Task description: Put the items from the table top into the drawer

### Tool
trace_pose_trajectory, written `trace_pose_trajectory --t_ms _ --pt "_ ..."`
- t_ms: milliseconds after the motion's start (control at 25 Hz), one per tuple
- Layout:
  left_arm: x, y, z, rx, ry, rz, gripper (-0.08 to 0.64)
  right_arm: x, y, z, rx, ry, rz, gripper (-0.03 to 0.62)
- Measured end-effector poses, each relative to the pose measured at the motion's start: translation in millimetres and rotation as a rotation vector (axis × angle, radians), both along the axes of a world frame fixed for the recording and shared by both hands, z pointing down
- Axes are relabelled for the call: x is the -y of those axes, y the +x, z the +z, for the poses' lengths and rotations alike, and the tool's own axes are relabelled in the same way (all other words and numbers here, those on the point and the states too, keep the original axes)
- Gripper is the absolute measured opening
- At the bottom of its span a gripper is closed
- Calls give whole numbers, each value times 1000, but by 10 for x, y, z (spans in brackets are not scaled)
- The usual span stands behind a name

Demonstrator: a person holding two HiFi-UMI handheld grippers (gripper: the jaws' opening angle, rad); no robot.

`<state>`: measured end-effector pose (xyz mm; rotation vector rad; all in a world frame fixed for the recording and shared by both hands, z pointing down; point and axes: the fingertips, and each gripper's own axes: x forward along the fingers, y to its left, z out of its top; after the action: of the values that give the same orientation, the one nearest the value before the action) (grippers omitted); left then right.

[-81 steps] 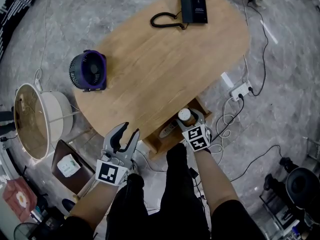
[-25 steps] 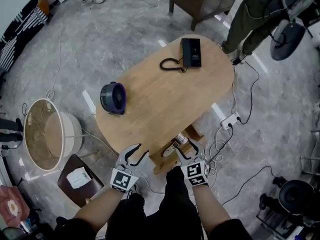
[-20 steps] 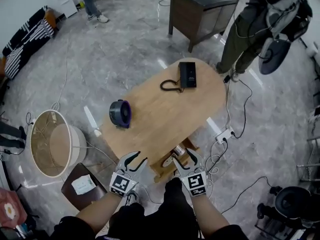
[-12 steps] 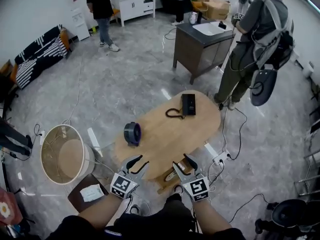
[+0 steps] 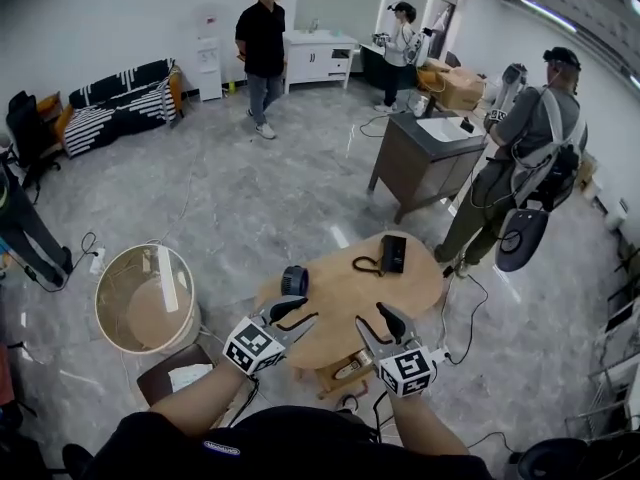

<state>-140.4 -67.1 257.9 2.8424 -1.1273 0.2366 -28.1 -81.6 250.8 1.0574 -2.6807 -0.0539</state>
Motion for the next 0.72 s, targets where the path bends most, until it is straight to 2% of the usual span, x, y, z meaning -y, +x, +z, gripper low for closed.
trace_pose_trajectory --t_ms 160,360,520,720 --pt "-248 -339 -398 -23 8 22 154 -229 -435 -394 11 16 -42 233" --pt "-656 -804 -653 -48 -42 48 154 -685 -996 -705 93 -34 -70 230" --pt "-958 -863 -937 -68 -45 78 154 -1037 -1223 -930 126 -41 -122 225" --pt "-1164 -788 -1287 -87 -23 88 154 -1274 -1260 -1313 168 -14 -235 216"
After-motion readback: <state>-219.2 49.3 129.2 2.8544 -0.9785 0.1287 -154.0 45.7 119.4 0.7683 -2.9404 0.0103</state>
